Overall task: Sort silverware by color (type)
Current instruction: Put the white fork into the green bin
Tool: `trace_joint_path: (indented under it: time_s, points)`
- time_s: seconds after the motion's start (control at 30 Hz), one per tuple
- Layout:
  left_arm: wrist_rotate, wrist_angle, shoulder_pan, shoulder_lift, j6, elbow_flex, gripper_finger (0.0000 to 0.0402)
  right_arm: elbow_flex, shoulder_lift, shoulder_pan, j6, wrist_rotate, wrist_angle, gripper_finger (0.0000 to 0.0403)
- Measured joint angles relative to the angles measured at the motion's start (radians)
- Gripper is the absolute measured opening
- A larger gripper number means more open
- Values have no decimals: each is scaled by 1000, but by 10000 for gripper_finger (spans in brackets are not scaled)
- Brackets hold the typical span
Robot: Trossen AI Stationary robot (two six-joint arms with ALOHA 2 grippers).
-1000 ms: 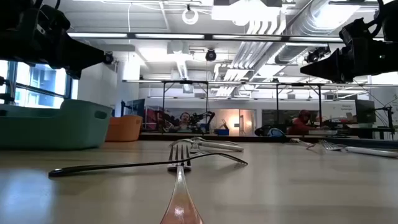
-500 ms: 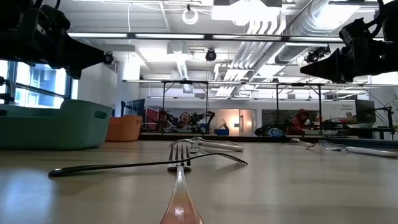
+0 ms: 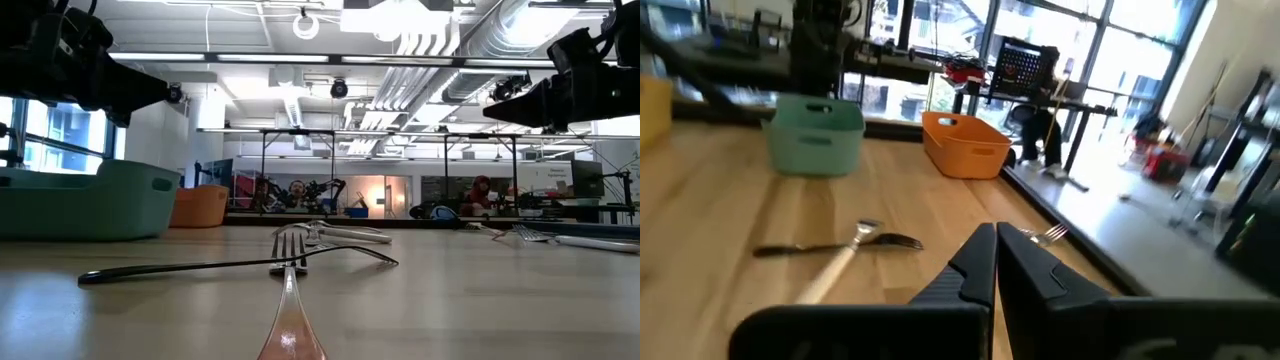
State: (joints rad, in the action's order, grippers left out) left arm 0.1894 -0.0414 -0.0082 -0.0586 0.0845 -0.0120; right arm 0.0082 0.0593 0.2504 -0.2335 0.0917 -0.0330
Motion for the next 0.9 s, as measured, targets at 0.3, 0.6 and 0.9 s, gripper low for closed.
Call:
trace_joint_path:
  time_s: [0.3, 0.6, 0.9]
  points:
    - [0, 0, 0, 0, 0, 0, 74, 0, 0, 0, -6, -3, 1, 0]
    - [0, 0, 0, 0, 0, 0, 74, 0, 0, 0, -76, -3, 1, 0]
    - [0, 0, 0, 0, 0, 0, 74, 0, 0, 0, -68, 4, -82, 0]
